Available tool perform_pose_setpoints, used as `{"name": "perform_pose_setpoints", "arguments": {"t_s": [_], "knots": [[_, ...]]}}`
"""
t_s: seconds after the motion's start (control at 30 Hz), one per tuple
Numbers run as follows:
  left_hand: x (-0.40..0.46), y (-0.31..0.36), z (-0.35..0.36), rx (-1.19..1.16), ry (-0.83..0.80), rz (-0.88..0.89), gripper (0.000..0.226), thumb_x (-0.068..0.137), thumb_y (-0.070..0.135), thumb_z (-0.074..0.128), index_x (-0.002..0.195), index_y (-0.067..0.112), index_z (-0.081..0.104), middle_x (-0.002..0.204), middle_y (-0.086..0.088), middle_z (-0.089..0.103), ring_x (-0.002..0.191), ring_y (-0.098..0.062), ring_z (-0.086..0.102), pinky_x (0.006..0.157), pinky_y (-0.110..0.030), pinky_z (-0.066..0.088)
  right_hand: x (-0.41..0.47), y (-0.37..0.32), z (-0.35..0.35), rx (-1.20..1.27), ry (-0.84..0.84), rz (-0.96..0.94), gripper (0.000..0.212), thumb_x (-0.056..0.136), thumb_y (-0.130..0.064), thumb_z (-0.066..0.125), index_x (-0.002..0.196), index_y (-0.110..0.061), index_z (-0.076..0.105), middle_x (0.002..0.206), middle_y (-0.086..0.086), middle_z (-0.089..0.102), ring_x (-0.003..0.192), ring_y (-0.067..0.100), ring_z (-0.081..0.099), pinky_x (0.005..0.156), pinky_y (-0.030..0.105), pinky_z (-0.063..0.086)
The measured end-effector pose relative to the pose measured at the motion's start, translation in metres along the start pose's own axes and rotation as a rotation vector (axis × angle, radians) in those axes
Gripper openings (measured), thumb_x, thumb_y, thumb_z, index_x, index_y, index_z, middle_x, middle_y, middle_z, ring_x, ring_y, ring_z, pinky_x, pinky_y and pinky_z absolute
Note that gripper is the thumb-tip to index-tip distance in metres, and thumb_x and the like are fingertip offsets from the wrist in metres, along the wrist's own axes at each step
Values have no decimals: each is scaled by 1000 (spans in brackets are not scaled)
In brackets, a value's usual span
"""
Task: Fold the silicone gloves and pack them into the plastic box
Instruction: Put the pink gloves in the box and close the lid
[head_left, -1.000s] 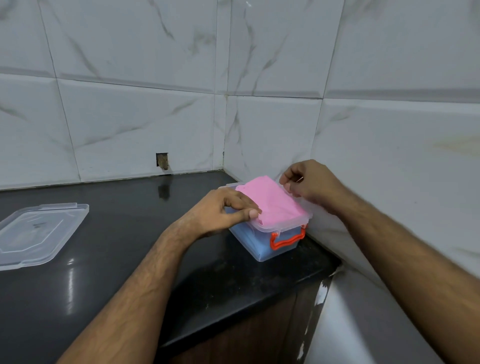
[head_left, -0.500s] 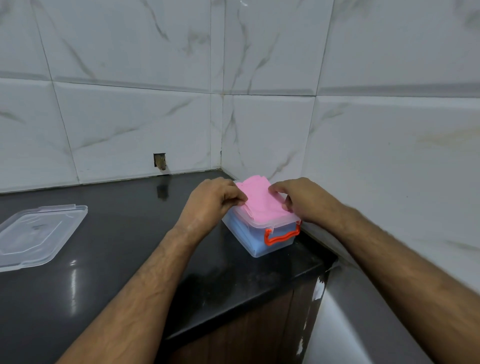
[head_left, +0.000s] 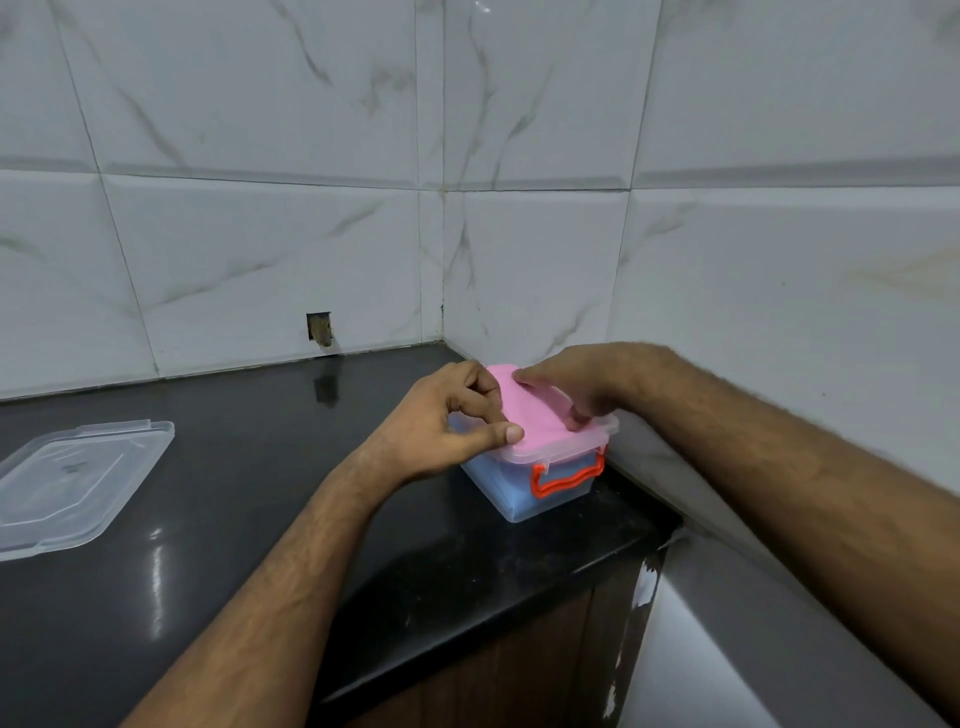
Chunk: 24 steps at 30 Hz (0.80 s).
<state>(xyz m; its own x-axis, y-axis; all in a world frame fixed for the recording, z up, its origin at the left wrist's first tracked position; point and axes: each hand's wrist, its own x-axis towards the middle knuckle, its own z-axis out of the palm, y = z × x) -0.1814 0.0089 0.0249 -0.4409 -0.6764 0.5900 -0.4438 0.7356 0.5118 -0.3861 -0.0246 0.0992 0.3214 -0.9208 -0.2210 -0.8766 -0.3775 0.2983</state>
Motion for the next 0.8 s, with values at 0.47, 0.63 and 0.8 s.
{"name": "perform_pose_setpoints", "arguments": {"t_s": [0.47, 0.63, 0.8], "knots": [[8, 3, 15, 3, -57, -126, 44, 97, 47, 60, 73, 17, 81, 74, -7, 76, 79, -28, 70, 83, -49, 54, 20, 4, -12, -147, -187, -32, 100, 90, -29, 74, 162, -27, 5, 164, 5, 28, 148, 27, 32, 119, 46, 28], [9, -9, 13, 206, 116, 34, 44, 95, 44, 61, 68, 11, 77, 70, 3, 67, 69, -18, 60, 69, -33, 42, 15, 3, -12, -103, -158, -10, 100, 89, -27, 76, 162, -27, 8, 161, 4, 33, 144, 27, 37, 118, 46, 32], [8, -16, 7, 445, 126, 68, 48, 97, 52, 56, 70, 17, 74, 72, 7, 63, 70, -10, 55, 77, -34, 40, 12, -1, -11, -129, -121, 13, 79, 93, -21, 70, 158, -18, 25, 149, 6, 46, 127, 25, 52, 105, 37, 44]]}}
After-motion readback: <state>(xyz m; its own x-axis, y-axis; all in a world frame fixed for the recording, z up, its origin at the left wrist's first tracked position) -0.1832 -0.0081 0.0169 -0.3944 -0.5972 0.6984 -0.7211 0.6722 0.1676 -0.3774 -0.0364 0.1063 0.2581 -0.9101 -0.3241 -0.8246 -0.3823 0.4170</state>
